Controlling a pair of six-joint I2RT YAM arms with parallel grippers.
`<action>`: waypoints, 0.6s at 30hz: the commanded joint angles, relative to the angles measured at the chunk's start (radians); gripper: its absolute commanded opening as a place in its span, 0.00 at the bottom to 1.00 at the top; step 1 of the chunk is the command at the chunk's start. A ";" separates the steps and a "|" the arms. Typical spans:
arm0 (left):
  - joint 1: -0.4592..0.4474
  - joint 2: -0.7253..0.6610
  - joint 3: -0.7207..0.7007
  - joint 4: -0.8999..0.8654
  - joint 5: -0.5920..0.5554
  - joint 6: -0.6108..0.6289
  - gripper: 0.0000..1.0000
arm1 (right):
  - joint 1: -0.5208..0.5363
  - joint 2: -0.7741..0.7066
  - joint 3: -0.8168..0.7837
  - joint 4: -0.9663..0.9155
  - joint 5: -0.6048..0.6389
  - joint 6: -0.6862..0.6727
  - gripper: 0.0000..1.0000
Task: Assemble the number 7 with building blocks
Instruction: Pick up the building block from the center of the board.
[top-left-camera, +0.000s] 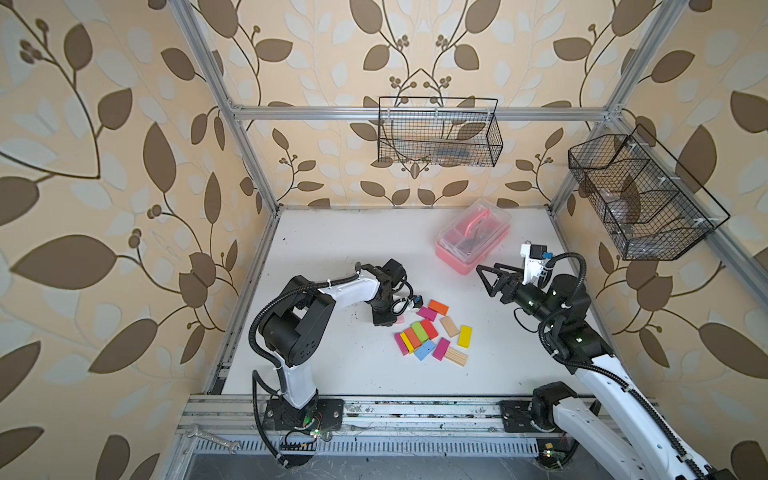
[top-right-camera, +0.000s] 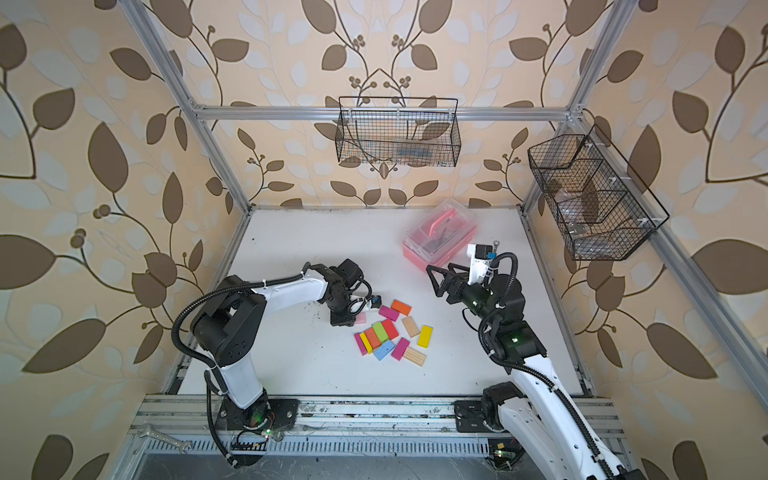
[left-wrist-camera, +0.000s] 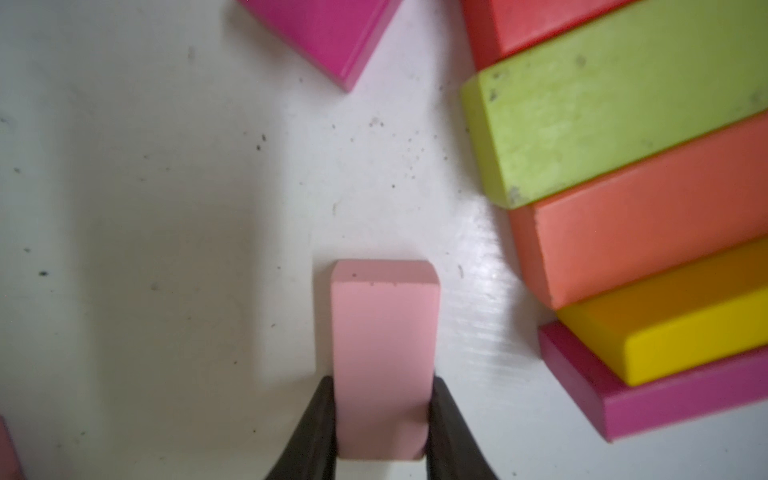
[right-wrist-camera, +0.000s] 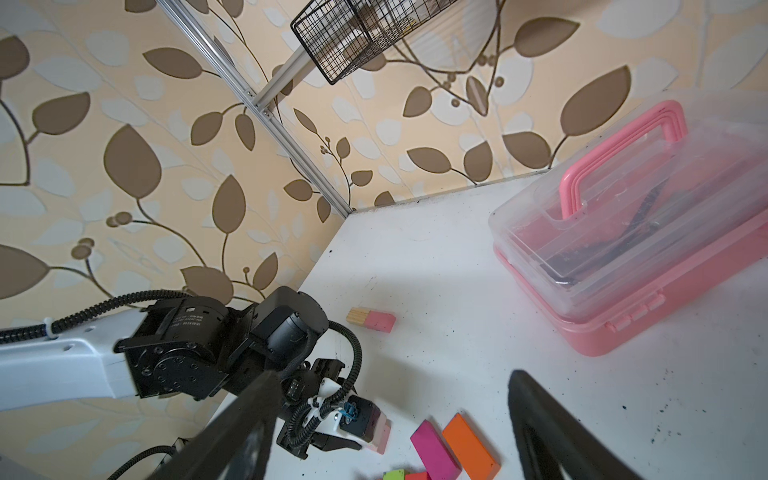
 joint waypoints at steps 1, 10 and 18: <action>-0.011 -0.092 -0.003 -0.034 0.001 -0.108 0.24 | -0.004 -0.003 -0.018 0.028 0.001 0.028 0.86; -0.012 -0.326 0.001 -0.021 -0.091 -0.560 0.28 | 0.040 0.033 -0.007 0.040 -0.005 0.048 0.85; -0.011 -0.404 0.005 -0.049 -0.222 -1.203 0.22 | 0.110 0.105 0.060 -0.009 0.011 0.028 0.85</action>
